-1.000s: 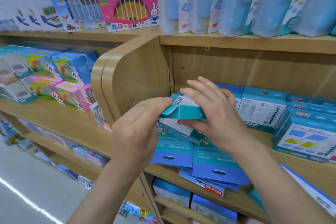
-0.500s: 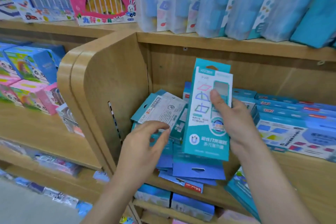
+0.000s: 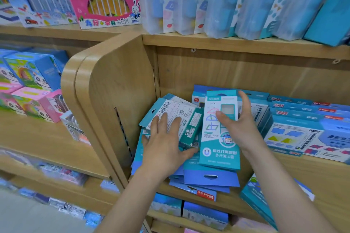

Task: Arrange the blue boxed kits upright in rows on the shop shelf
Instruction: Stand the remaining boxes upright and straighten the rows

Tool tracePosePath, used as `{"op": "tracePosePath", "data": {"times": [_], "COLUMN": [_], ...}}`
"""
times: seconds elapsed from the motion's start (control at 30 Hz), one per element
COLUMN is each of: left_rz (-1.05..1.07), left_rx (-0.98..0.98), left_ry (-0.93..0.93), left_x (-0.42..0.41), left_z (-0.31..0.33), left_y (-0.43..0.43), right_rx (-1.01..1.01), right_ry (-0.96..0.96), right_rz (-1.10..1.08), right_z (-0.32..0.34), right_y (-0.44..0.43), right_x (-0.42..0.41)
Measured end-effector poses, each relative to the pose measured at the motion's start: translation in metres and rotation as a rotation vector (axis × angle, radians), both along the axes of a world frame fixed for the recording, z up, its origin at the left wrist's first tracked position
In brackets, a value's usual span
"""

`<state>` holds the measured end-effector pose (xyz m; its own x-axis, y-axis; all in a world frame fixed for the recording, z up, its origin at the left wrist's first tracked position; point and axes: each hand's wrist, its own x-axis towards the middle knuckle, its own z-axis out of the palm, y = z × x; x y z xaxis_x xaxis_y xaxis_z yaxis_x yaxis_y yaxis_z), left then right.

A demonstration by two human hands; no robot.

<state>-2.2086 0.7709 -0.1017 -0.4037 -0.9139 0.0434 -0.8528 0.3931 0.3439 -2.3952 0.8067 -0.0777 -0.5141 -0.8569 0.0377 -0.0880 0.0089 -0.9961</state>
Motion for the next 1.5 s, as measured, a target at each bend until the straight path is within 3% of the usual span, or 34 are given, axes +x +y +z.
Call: {"op": "tracePosePath", "data": {"times": [0.13,0.33,0.43,0.57,0.63,0.73,0.77,0.87,1.03,1.13,1.23,1.33,1.4,1.5], "left_rz": [-0.014,-0.101,-0.134,0.025,0.118,0.161,0.180,0.199,0.176,0.128,0.066,-0.130,-0.259,-0.280], "left_rx": [-0.037,-0.329,-0.516,-0.602,-0.520,-0.047,0.134,0.426,0.675,0.812,0.913,0.879,0.878,0.884], "left_ry": [-0.017,-0.398,-0.318,0.081,0.445,1.253,1.444,1.650,1.718,1.688,1.456,1.113,1.014,0.961], "left_x": [-0.002,-0.016,-0.008,0.018,0.029,0.032,0.030,0.016,-0.019,-0.042,-0.069,-0.098,-0.118,-0.147], "left_z": [0.002,0.007,0.019,0.054,0.065,0.078,0.080,0.072,0.056,0.046,0.033,0.020,0.016,0.003], "left_y": [-0.003,0.006,0.002,-0.009,-0.004,0.013,0.019,0.040,0.065,0.074,0.087,0.108,0.122,0.136], "right_rx": [0.037,-0.017,-0.058,-0.062,-0.083,-0.115,-0.115,-0.118,-0.090,-0.121,-0.145,-0.133,-0.111,-0.068], "right_ry": [-0.027,-0.028,-0.042,-0.125,-0.108,-0.050,-0.015,0.111,0.173,0.026,-0.109,-0.134,-0.143,-0.104], "right_rz": [0.084,0.069,0.025,0.010,-0.006,0.001,0.006,0.043,0.009,-0.081,-0.171,-0.298,-0.367,-0.420], "right_z": [0.002,-0.001,0.002,0.005,0.007,0.013,0.017,0.028,0.028,0.025,0.025,0.021,0.016,0.005], "right_y": [-0.003,0.001,0.007,0.018,0.025,0.032,0.035,0.047,0.078,0.102,0.135,0.173,0.199,0.229], "right_x": [-0.007,-0.013,-0.017,-0.026,-0.027,-0.023,-0.021,-0.014,-0.019,-0.035,-0.059,-0.087,-0.106,-0.133]}}
